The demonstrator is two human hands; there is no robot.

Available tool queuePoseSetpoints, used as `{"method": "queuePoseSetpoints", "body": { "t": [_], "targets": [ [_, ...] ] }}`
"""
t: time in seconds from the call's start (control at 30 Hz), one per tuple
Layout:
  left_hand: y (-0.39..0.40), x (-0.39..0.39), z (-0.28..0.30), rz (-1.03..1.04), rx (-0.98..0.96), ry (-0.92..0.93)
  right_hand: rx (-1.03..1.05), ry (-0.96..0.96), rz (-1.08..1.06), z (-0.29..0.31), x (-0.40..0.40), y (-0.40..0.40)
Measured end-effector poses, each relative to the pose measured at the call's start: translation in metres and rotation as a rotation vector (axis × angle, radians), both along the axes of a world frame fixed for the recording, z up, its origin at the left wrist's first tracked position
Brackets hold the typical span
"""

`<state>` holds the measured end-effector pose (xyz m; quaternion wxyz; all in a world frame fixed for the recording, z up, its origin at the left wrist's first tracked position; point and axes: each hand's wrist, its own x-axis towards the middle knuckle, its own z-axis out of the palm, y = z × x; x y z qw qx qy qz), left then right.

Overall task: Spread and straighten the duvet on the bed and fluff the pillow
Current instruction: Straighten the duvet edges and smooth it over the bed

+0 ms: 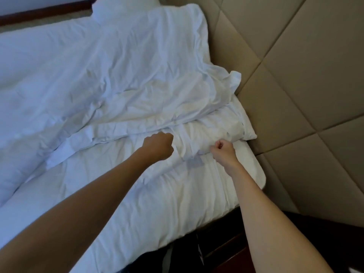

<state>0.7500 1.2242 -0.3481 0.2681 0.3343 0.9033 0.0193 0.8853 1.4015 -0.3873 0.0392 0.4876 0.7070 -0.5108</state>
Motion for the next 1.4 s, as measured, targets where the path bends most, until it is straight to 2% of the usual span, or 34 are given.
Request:
{"method": "queuePoseSetpoints", "body": {
  "t": [0.17, 0.27, 0.33, 0.4, 0.47, 0.53, 0.67, 0.73, 0.83, 0.9, 0.97, 1.03, 1.07, 1.13, 1.2, 1.3, 1.37, 1.4],
  "targets": [
    [0.035, -0.051, -0.06, 0.006, -0.026, 0.08, -0.122, -0.037, 0.032, -0.078, -0.096, 0.041],
    [0.054, -0.084, -0.105, -0.016, -0.148, 0.126, -0.234, 0.062, -0.149, -0.122, -0.148, 0.062],
    [0.063, -0.103, -0.131, -0.009, -0.217, 0.162, -0.455, 0.158, -0.336, -0.147, -0.177, 0.069],
    [0.07, -0.114, -0.157, 0.006, -0.241, 0.129, -0.647, 0.257, -0.437, -0.169, -0.201, 0.073],
    [0.073, -0.116, -0.179, 0.031, -0.218, 0.049, -0.71, 0.379, -0.494, -0.18, -0.217, 0.071],
    [0.072, -0.116, -0.192, 0.061, -0.188, 0.046, -0.642, 0.424, -0.568, -0.191, -0.224, 0.072],
    [0.069, -0.113, -0.186, 0.164, -0.213, 0.299, -0.378, 0.396, -0.602, -0.184, -0.216, 0.078],
    [0.08, -0.107, -0.167, 0.154, -0.159, 0.343, -0.253, 0.377, -0.63, -0.16, -0.205, 0.092],
    [0.125, -0.072, -0.128, -0.045, 0.013, 0.322, -0.166, 0.499, -0.76, -0.108, -0.179, 0.14],
    [0.158, -0.033, -0.102, -0.212, 0.197, 0.425, -0.107, 0.659, -0.834, -0.072, -0.149, 0.175],
    [0.174, 0.0, -0.088, -0.308, 0.244, 0.376, 0.015, 0.701, -0.783, -0.048, -0.112, 0.188],
    [0.173, 0.015, -0.105, -0.241, 0.185, 0.226, 0.087, 0.612, -0.679, -0.055, -0.084, 0.179],
    [0.168, 0.015, -0.116, -0.193, 0.09, 0.176, 0.077, 0.528, -0.642, -0.07, -0.074, 0.17],
    [0.149, 0.008, -0.142, -0.126, -0.059, 0.072, -0.146, 0.379, -0.586, -0.109, -0.055, 0.153],
    [0.135, 0.001, -0.152, -0.123, -0.144, 0.019, -0.443, 0.319, -0.556, -0.136, -0.041, 0.145],
    [0.134, -0.002, -0.147, -0.165, -0.165, -0.074, -0.681, 0.457, -0.623, -0.143, -0.04, 0.159],
    [0.141, 0.004, -0.14, -0.226, -0.154, -0.047, -0.704, 0.577, -0.726, -0.137, -0.054, 0.177],
    [0.145, 0.008, -0.137, -0.247, -0.14, -0.031, -0.641, 0.665, -0.752, -0.127, -0.063, 0.185]
  ]
}}
